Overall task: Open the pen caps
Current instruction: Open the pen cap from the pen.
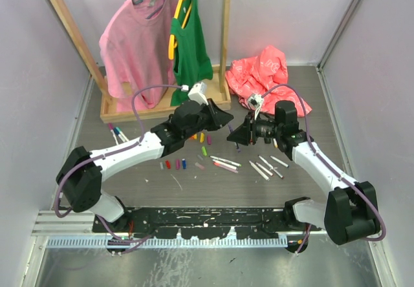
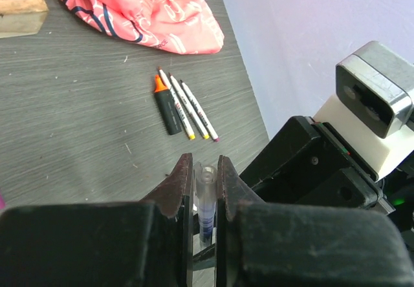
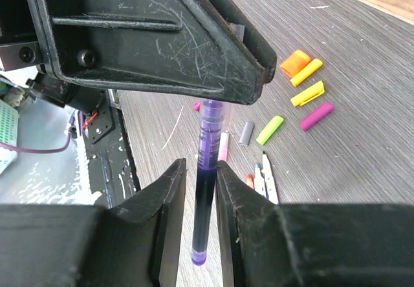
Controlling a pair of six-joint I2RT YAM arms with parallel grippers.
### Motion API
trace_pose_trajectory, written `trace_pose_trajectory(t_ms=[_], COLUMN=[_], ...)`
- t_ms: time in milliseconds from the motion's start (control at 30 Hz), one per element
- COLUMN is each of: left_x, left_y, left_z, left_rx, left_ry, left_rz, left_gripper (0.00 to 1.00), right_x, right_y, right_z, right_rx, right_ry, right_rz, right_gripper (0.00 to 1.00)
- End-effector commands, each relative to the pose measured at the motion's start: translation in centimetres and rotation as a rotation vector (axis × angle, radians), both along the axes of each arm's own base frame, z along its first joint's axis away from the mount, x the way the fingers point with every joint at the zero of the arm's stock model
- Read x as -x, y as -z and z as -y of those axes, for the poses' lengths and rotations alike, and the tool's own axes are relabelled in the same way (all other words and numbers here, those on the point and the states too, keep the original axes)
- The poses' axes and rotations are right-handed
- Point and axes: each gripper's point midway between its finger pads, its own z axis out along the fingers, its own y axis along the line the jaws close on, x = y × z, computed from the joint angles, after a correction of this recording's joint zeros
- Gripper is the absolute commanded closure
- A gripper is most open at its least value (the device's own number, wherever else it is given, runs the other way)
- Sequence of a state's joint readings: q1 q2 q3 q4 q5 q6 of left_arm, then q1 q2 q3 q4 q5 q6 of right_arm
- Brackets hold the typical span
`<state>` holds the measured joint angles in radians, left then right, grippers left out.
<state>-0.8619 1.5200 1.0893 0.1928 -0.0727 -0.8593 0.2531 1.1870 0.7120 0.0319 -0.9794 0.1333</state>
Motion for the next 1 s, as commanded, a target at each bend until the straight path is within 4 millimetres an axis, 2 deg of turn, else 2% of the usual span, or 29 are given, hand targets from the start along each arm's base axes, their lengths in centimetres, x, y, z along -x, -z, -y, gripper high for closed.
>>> trace_pose_trajectory(t_ms=[0, 167, 200, 267, 333, 433, 533, 733, 967], left_x=[0.1, 0.3, 0.3, 0.4, 0.5, 0.5, 0.5, 0.3, 0.3], left_y=[-5.0, -5.4, -5.4, -5.4, -5.2, -4.7, -4.0, -3.1, -3.1], left_z=[0.4, 0.6, 0.7, 0.8, 0.8, 0.8, 0.8, 1.3, 1.6], left_rx=[0.127, 0.140, 0.140, 0.142, 0.141, 0.135, 0.126, 0.111, 0.107], left_ry=[0.035, 0.051, 0.053, 0.061, 0.063, 0.059, 0.043, 0.035, 0.044], left_rz=[0.113, 0.129, 0.131, 0.132, 0.121, 0.097, 0.070, 0.038, 0.033], left_gripper=[1.00, 1.00, 1.00, 0.99, 0.88, 0.72, 0.63, 0.63, 0.73], right_x=[0.2, 0.2, 0.2, 0.3, 0.1, -0.1, -0.4, -0.9, -1.2], right_y=[-2.5, -2.4, -2.4, -2.6, -2.6, -2.7, -2.7, -2.3, -1.9], right_z=[-0.8, -0.9, -0.9, -1.0, -0.9, -0.8, -0.6, -0.4, -0.2], right_rx=[-0.055, -0.060, -0.061, -0.063, -0.060, -0.049, -0.036, -0.018, 0.001], right_ry=[-0.063, -0.070, -0.072, -0.075, -0.066, -0.048, -0.027, -0.005, 0.014], right_rz=[0.045, 0.024, 0.021, 0.025, 0.029, 0.042, 0.053, 0.058, 0.060], right_gripper=[0.69, 0.69, 0.73, 0.90, 0.99, 0.99, 0.99, 0.99, 0.99])
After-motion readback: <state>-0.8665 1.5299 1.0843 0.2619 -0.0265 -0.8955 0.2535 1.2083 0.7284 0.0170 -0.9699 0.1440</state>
